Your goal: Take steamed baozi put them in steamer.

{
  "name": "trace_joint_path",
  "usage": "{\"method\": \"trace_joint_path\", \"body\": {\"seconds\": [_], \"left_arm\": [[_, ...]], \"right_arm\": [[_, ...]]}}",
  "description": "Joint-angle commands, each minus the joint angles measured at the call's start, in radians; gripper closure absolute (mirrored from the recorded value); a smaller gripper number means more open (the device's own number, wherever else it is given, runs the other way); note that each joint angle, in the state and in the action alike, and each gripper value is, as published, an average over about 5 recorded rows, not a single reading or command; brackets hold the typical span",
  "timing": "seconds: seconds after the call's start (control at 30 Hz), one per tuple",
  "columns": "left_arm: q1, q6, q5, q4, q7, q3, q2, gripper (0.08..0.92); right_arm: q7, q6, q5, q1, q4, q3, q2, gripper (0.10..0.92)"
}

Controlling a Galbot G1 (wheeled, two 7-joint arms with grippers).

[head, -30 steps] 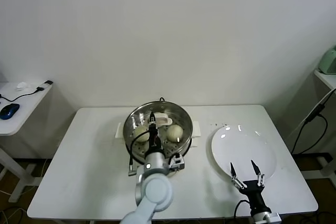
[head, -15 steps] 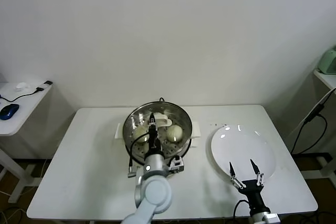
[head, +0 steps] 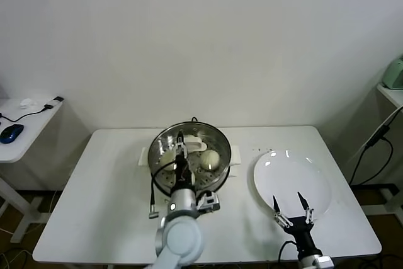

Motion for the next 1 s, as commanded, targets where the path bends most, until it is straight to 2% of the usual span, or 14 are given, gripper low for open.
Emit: {"method": "trace_joint_path", "body": {"seconds": [0.03, 0.23, 0.33, 0.43, 0.53, 0.63, 0.73, 0.83, 0.93, 1.0], "left_arm": [[-0.016, 0.007, 0.014, 0.000, 0.007, -0.012, -0.011, 0.368], [0.042, -0.011, -0.104, -0.117, -0.020, 0.007, 0.032, 0.211], [0.081, -0.045, -0.194, -0.162, -0.077, 0.002, 0.048, 0.182], [0.132, -0.141, -0.340, -0.220, -0.148, -0.041, 0.058, 0.178], [0.197, -0.283, -0.615, -0.273, -0.256, -0.159, 0.068, 0.177], [0.259, -0.427, -0.988, -0.287, -0.346, -0.372, 0.069, 0.177], [0.325, -0.498, -1.403, -0.283, -0.341, -0.613, 0.077, 0.177], [0.406, -0.578, -1.745, -0.240, -0.317, -0.804, 0.139, 0.177], [0.465, -0.702, -1.892, -0.159, -0.305, -0.891, 0.212, 0.177], [0.478, -0.752, -1.917, -0.105, -0.300, -0.903, 0.230, 0.177]], "right_arm": [[-0.010, -0.033, -0.005, 0.000, 0.002, -0.009, 0.006, 0.203], [0.020, -0.047, 0.029, -0.016, 0.039, -0.010, 0.004, 0.203], [0.021, -0.042, 0.044, -0.022, 0.053, 0.002, -0.003, 0.203], [0.035, -0.042, 0.052, -0.027, 0.058, 0.013, -0.006, 0.203], [0.046, -0.030, 0.066, -0.030, 0.061, 0.020, -0.008, 0.203], [0.049, -0.021, 0.080, -0.030, 0.063, 0.022, -0.011, 0.203], [0.050, -0.022, 0.092, -0.029, 0.060, 0.021, -0.013, 0.203], [0.049, -0.024, 0.098, -0.029, 0.059, 0.018, -0.014, 0.203], [0.048, -0.028, 0.104, -0.030, 0.063, 0.013, -0.013, 0.203], [0.048, -0.029, 0.104, -0.030, 0.065, 0.010, -0.012, 0.202]]}}
